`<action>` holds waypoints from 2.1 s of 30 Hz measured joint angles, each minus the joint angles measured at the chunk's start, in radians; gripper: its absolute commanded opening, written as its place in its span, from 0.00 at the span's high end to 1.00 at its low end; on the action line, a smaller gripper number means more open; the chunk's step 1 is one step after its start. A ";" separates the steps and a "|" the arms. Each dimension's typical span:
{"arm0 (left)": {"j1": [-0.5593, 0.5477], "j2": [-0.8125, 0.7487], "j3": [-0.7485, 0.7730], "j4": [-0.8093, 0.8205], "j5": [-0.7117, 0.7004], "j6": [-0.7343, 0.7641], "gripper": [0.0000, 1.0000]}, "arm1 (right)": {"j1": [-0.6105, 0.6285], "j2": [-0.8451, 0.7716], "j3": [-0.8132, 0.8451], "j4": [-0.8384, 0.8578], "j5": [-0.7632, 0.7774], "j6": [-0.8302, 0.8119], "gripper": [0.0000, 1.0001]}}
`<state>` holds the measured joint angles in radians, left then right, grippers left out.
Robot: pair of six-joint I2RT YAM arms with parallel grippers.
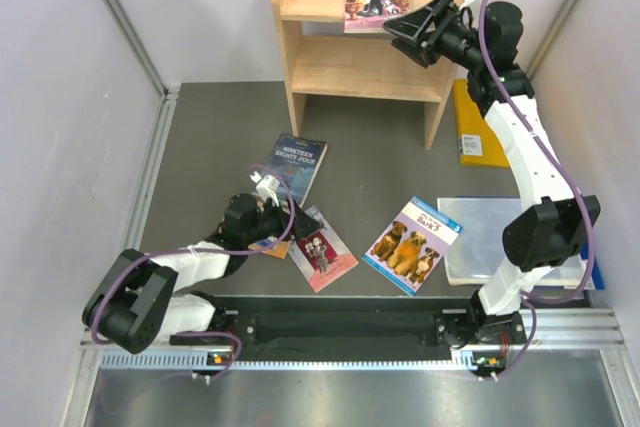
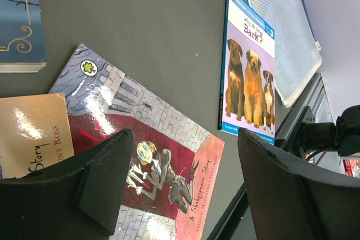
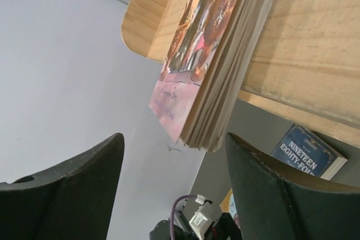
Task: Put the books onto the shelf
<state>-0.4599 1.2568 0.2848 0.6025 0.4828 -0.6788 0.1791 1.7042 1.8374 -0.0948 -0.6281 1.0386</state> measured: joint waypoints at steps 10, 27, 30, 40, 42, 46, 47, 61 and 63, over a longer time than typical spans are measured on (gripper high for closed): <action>0.000 0.036 -0.009 0.005 0.007 0.002 0.20 | 0.115 -0.072 -0.054 -0.176 0.130 -0.293 0.50; -0.001 0.057 -0.009 0.007 0.011 0.017 0.20 | 0.349 0.167 0.433 -0.637 0.740 -0.790 1.00; -0.002 0.057 -0.009 0.007 0.010 0.020 0.20 | 0.349 0.204 0.438 -0.640 0.783 -0.811 1.00; -0.004 0.056 -0.009 0.007 0.008 0.023 0.20 | 0.383 0.225 0.447 -0.587 0.875 -0.863 1.00; -0.004 0.056 -0.009 0.007 0.007 0.024 0.20 | 0.393 0.226 0.448 -0.561 0.883 -0.869 1.00; -0.004 0.056 -0.009 0.007 0.006 0.024 0.20 | 0.401 0.231 0.448 -0.506 0.899 -0.881 1.00; -0.004 0.056 -0.009 0.007 0.006 0.024 0.20 | 0.401 0.235 0.449 -0.491 0.905 -0.883 1.00; -0.005 0.023 -0.010 -0.017 -0.002 0.032 0.20 | 0.402 0.320 0.460 -0.406 0.920 -0.909 1.00; -0.005 0.014 -0.010 -0.026 -0.005 0.035 0.19 | 0.403 0.305 0.430 -0.383 0.915 -0.914 0.98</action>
<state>-0.4648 1.2709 0.2745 0.5766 0.4782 -0.6437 0.5823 2.0090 2.2677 -0.4774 0.2871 0.1249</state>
